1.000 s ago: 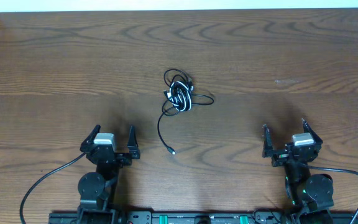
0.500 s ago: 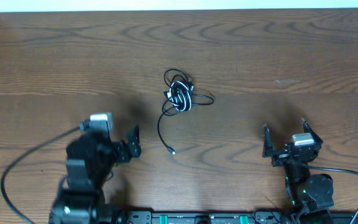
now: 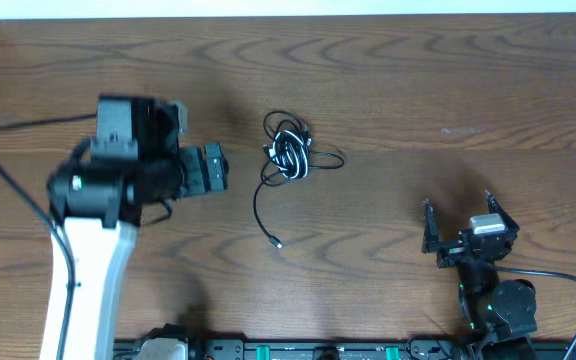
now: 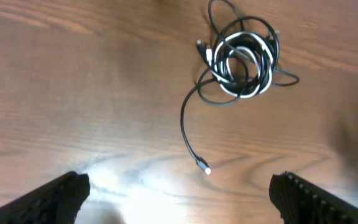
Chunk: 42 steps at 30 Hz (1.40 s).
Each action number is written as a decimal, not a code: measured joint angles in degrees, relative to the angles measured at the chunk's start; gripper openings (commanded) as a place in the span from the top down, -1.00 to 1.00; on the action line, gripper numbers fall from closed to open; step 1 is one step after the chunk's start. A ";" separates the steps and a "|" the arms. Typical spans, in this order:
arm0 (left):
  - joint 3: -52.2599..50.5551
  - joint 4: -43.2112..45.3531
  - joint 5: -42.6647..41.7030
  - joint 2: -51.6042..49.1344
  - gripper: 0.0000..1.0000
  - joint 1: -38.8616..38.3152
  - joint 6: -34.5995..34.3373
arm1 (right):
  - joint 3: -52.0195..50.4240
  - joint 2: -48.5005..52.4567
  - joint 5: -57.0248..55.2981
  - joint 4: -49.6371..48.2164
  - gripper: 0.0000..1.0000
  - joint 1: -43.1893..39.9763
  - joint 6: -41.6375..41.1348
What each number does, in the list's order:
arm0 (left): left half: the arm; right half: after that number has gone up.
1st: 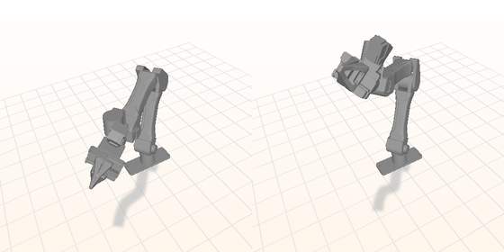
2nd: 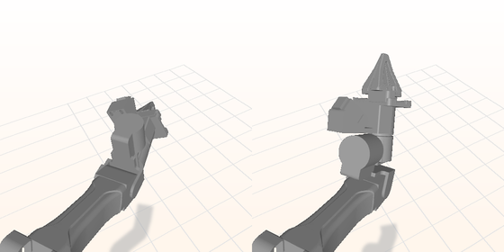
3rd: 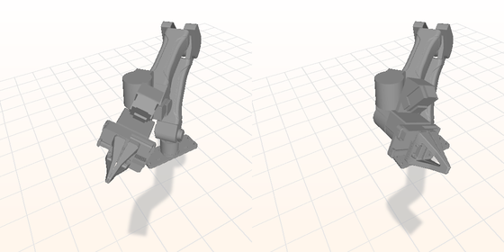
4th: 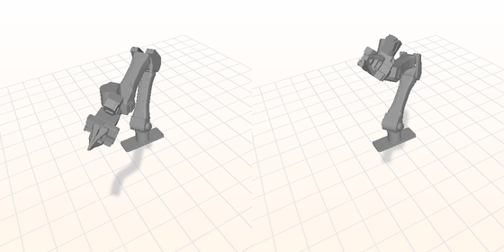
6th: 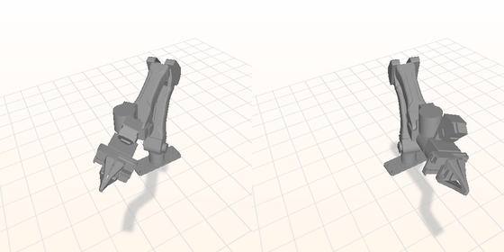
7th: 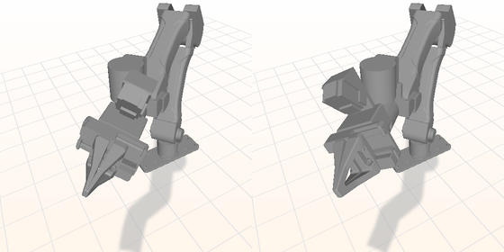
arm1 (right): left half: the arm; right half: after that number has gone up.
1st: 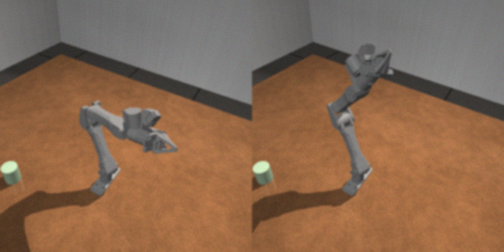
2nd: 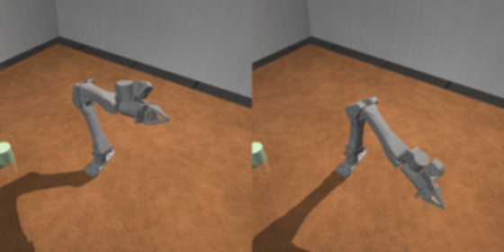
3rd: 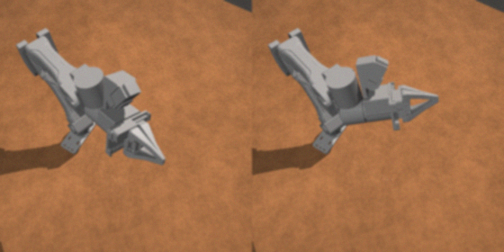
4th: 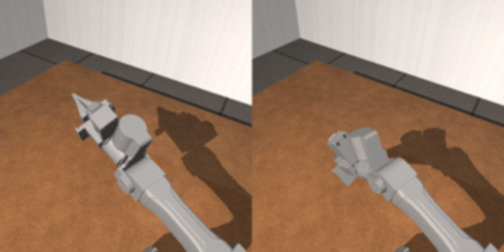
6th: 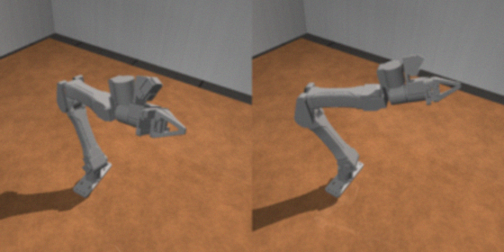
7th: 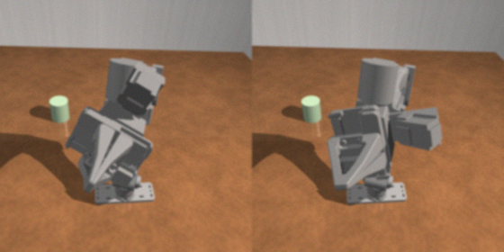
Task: Untangle cables
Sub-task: 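Move the left gripper over the cable bundle and lower onto it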
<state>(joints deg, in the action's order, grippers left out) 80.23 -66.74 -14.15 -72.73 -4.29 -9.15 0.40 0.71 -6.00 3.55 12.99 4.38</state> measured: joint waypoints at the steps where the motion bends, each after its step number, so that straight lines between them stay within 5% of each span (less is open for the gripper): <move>1: 1.46 -1.27 -0.15 -1.25 -0.96 0.00 -0.02 | 0.00 0.00 0.00 0.00 -0.99 0.00 0.00; 8: 3.72 2.40 -0.59 -7.80 -0.98 0.00 -0.04 | 0.00 0.00 -0.02 0.00 -0.98 0.00 -0.02; 9: 3.72 3.39 -0.59 -8.57 -0.55 0.00 -0.04 | 0.00 0.00 -0.02 0.00 -0.99 0.00 -0.02; 10: 3.72 4.42 -0.57 -9.22 0.10 0.00 -0.17 | 0.00 0.00 -0.02 0.00 -0.99 0.00 -0.02; 12: 3.74 6.99 -0.57 -10.47 0.85 0.00 -0.09 | 0.00 0.00 -0.02 0.00 -0.98 0.00 0.00; 19: 3.82 11.13 -0.59 -16.28 0.86 -0.09 -4.96 | 0.00 0.00 -0.02 0.00 -0.99 0.00 0.00; 21: 3.82 11.93 -0.57 -18.84 0.28 -0.46 -6.97 | 0.00 0.00 -0.02 0.00 -0.99 0.00 0.00; 29: 3.82 13.07 -0.59 -25.35 -0.38 -5.44 -9.73 | 0.00 0.00 -0.02 -0.02 -0.99 0.00 -0.02; 42: 3.82 19.12 -0.55 -31.74 -0.42 -16.33 -15.34 | 0.00 0.00 -0.02 0.00 -0.99 0.00 0.00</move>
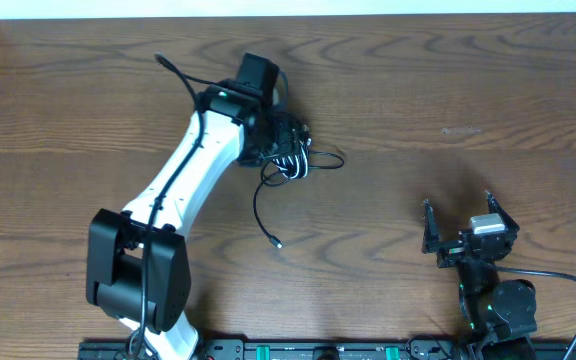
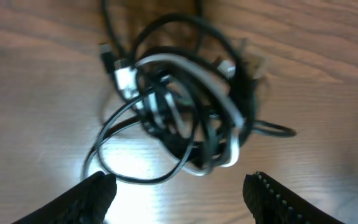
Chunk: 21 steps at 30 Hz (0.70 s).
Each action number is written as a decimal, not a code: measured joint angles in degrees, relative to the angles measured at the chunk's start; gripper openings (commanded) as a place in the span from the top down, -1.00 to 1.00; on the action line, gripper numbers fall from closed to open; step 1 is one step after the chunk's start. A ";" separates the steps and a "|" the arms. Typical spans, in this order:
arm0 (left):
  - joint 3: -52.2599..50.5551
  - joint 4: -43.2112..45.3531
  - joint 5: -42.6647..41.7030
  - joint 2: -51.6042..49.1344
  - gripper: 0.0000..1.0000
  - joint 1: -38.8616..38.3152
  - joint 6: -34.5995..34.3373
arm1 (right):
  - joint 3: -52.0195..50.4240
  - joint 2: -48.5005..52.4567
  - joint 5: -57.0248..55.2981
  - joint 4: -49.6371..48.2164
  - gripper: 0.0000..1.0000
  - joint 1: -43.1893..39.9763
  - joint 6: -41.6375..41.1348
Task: Untangle cables
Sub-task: 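Move the left gripper over the cable bundle and lower onto it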
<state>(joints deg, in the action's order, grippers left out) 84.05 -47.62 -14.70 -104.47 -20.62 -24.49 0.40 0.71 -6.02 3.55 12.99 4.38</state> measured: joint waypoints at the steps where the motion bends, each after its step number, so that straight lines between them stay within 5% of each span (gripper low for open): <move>1: 0.00 0.76 0.09 -0.02 -0.41 -0.61 -0.17 | 0.00 0.00 0.00 0.00 -0.99 0.00 -0.02; 13: 0.00 6.97 6.58 -4.26 -0.40 -4.37 -4.15 | 0.00 0.00 0.00 0.00 -0.99 0.00 -0.02; 16: 0.00 7.76 6.86 -6.58 -0.10 -4.46 -4.57 | 0.00 0.00 0.00 0.00 -0.99 0.00 0.00; 21: 0.00 7.89 7.32 -8.07 0.72 -4.46 -4.15 | 0.00 0.00 0.00 0.00 -0.98 0.00 -0.02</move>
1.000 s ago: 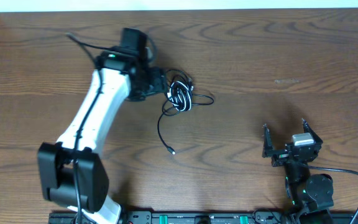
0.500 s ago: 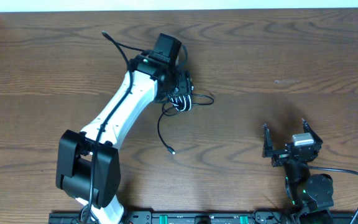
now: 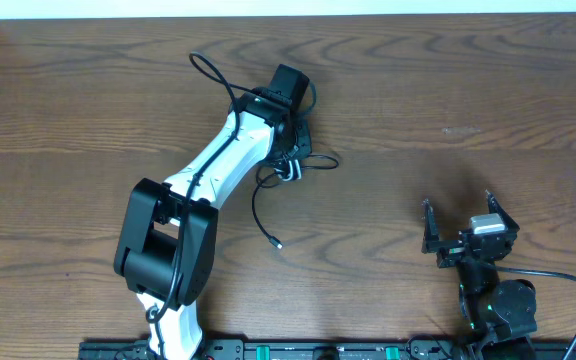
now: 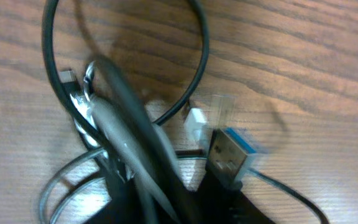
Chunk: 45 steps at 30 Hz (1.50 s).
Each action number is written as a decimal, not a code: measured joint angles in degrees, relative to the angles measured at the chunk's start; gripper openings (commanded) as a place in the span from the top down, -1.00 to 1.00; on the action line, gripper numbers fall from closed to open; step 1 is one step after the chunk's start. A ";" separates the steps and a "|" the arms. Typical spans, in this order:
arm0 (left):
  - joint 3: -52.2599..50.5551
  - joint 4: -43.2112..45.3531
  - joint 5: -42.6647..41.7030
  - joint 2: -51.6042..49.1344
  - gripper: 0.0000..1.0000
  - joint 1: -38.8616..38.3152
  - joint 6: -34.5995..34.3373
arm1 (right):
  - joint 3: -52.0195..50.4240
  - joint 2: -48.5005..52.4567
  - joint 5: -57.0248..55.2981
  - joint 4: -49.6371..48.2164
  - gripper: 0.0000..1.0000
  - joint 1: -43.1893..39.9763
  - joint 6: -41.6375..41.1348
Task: Untangle cables
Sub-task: 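Move the left gripper over the cable bundle and lower onto it, then close the left gripper on the cable bundle and lift it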
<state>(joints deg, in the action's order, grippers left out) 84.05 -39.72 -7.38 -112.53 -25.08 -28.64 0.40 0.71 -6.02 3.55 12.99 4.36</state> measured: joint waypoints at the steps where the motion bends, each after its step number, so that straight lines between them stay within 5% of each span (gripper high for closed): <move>1: 0.00 0.02 0.04 0.00 0.81 0.00 0.33 | 0.00 0.00 0.00 0.00 -0.99 0.00 0.02; 15: 0.00 3.02 -4.57 1.57 0.86 2.97 5.01 | 0.00 0.00 0.00 0.00 -0.98 0.00 0.00; 32: 0.00 8.31 -44.65 5.22 0.86 19.69 8.20 | 0.00 0.00 0.92 -2.73 -0.99 0.00 -0.42; 45: -0.02 20.87 -74.73 5.22 0.86 21.86 16.52 | 0.68 0.57 13.27 -15.23 -0.99 0.00 -3.41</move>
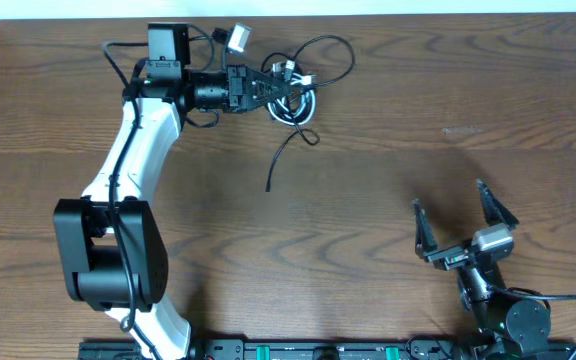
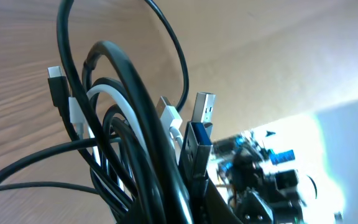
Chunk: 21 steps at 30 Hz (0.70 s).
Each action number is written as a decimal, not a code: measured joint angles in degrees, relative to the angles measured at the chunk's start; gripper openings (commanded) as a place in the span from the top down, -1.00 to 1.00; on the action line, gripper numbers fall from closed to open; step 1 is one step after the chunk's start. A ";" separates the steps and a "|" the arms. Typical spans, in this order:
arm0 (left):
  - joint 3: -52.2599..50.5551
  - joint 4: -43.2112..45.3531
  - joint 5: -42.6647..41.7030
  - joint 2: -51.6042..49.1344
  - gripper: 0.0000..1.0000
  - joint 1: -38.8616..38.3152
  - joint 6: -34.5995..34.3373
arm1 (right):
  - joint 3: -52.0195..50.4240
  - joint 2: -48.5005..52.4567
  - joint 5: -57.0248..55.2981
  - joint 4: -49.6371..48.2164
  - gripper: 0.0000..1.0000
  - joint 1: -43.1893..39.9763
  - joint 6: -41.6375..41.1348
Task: Untangle cables
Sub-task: 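Close the left gripper on the cable bundle and lift it, then reach the right gripper to the bundle and pinch a black cable strand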
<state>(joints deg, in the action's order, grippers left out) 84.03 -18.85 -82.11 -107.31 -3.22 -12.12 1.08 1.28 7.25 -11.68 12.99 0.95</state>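
Note:
The tangled bundle of black and white cables [image 1: 298,85] hangs off the table at the far edge, with my left gripper [image 1: 271,92] shut on it and pointing right. One black tail [image 1: 280,155] dangles from it toward the table. The left wrist view is filled by the bundle [image 2: 120,137]: thick black loops, a white cable [image 2: 107,99] and a blue-tongued USB plug [image 2: 199,118] stand up from the jaws, which the cables hide. At the near right my right gripper [image 1: 456,220] stands open with nothing in it, far from the cables.
The wooden table [image 1: 388,120] runs to a pale far edge just behind the lifted bundle. My left arm [image 1: 128,150] stretches up the left side. A black rail [image 1: 298,350] lines the near edge.
The bundle was on the table's middle with my left gripper down on it; now it is lifted and held near the far edge, wrist turned sideways. My right gripper has shifted and tilted slightly.
First my left gripper was open at the left, the bundle lying untouched mid-table with a tail trailing near. Then it hung open over the bundle, then pressed down into it. Now the whole bundle is off the table in its grip.

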 measured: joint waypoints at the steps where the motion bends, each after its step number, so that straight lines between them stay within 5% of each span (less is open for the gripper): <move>1: 0.00 0.81 -1.05 0.00 0.86 -0.42 0.28 | 0.85 0.74 1.01 0.50 -0.98 0.00 -0.70; 14: 0.02 10.08 -5.35 0.00 0.86 -7.58 1.70 | 32.72 33.44 13.18 11.50 -0.98 0.00 -3.52; 21: 0.02 10.34 -5.92 0.00 0.86 -8.46 1.68 | 39.60 49.35 26.77 7.63 -0.99 -0.02 -6.49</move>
<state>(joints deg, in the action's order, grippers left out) 84.05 -8.51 -88.03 -107.31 -11.68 -10.44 40.69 50.63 34.02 -4.05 12.97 -5.54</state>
